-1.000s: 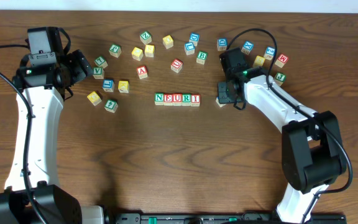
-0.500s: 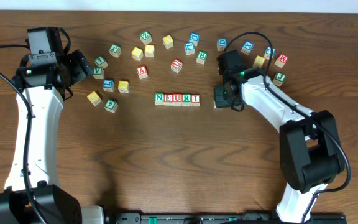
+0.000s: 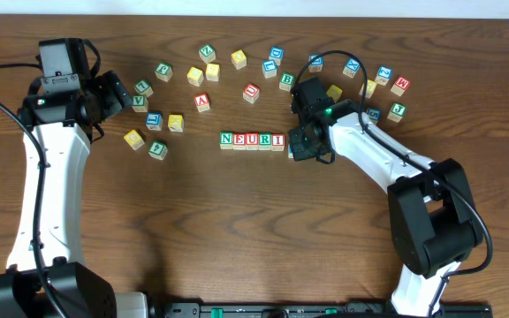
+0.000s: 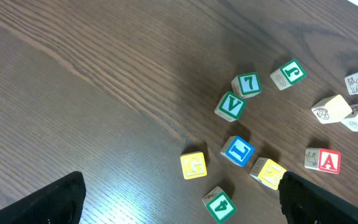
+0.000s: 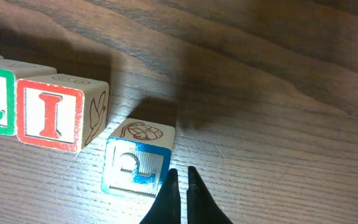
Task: Spell out NEURIPS
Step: 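Push blue P leftward toward red I with the right gripper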
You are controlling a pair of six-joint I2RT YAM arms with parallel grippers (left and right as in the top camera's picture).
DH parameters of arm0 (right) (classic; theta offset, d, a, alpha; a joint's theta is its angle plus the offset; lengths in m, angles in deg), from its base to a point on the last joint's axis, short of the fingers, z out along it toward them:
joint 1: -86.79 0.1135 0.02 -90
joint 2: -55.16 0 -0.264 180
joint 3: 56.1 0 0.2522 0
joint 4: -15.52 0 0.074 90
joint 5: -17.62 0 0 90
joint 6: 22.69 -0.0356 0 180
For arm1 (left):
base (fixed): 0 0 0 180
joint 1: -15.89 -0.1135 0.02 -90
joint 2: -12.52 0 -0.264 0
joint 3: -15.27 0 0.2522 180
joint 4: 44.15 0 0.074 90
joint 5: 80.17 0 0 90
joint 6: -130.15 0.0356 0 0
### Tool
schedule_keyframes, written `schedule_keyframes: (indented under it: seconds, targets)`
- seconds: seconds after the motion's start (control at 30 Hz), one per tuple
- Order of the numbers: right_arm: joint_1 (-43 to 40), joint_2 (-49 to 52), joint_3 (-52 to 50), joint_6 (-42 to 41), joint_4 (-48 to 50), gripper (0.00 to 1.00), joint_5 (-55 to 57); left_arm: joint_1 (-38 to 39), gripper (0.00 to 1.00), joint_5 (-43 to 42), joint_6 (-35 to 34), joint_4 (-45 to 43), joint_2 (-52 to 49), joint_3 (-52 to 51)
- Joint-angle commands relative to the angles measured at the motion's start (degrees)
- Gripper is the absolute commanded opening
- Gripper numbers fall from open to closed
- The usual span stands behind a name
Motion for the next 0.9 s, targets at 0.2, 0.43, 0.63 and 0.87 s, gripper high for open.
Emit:
schedule_keyframes:
  seconds: [0.2, 0.43, 0.63, 0.87]
  targets:
    - [0.02, -2.08, 0.63, 6.01, -0.07, 0.23, -4.63, -0.15, 0.98, 0.35, 0.09, -0.02, -0.46, 0.72]
    - [0.02, -2.08, 0.61, 2.4, 0.7, 0.31, -5.42, -0.15, 0.98, 0.35, 0.09, -0.02, -0.46, 0.72]
    - [0.02, -2.08, 0.61, -0.44, 1.29, 0.26, -5.25, -0.15, 0.98, 0.35, 0.09, -0.02, -0.46, 0.72]
    - [0.35, -2.1, 0.68, -7.93, 0.59, 0.2, -2.05, -0.15, 0.98, 0.35, 0.09, -0.02, -0.46, 0.72]
